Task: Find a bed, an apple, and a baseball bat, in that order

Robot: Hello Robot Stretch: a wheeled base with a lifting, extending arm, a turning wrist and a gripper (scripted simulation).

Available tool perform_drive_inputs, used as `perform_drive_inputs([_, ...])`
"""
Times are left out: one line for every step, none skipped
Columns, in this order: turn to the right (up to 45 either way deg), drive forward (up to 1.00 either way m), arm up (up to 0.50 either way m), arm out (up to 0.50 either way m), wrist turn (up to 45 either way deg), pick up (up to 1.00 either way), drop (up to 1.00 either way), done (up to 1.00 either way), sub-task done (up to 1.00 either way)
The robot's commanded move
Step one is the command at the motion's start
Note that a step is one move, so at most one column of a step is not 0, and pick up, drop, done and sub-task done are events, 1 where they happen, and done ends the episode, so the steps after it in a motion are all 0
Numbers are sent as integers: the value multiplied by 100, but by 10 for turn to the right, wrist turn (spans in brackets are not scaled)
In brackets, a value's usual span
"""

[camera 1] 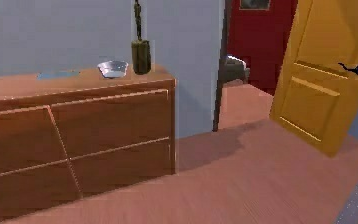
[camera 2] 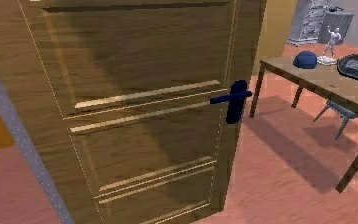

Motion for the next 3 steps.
perform_drive_inputs([30,0,0,0,0,0,0,0,0])
perform_drive_inputs([0,55,0,0,0,0,0,0,0])
perform_drive_inputs([300,0,0,0,0,0,0,0,0])
